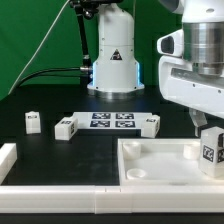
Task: Assemble one leg
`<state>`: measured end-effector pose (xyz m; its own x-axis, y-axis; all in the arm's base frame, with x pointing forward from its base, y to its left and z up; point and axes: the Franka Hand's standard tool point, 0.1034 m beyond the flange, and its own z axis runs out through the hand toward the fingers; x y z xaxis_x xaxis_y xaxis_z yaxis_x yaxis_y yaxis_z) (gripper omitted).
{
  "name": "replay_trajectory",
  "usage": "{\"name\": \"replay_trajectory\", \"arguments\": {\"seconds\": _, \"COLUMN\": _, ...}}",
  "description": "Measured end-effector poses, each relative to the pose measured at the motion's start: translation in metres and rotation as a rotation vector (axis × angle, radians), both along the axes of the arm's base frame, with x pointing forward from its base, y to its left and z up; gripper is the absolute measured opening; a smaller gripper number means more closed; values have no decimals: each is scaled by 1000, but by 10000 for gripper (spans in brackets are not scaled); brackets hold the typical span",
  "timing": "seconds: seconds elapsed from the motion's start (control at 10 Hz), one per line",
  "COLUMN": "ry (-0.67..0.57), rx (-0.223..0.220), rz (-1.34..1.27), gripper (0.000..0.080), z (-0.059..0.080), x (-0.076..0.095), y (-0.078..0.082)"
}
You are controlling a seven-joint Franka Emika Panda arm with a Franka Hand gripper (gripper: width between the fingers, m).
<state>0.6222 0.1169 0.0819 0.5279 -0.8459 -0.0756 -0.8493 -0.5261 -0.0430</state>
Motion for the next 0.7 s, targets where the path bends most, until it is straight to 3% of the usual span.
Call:
{"name": "replay_trajectory", "arguments": {"seconds": 0.2, "ry": -3, "rx": 1, "rz": 45, "gripper": 612, "z": -1, "x": -1, "y": 3}}
{"name": "replay_trajectory", "arguments": {"seconds": 0.7, "ry": -49, "rx": 6, "rz": 730, "gripper": 649, "z": -3, "x": -2, "y": -2}}
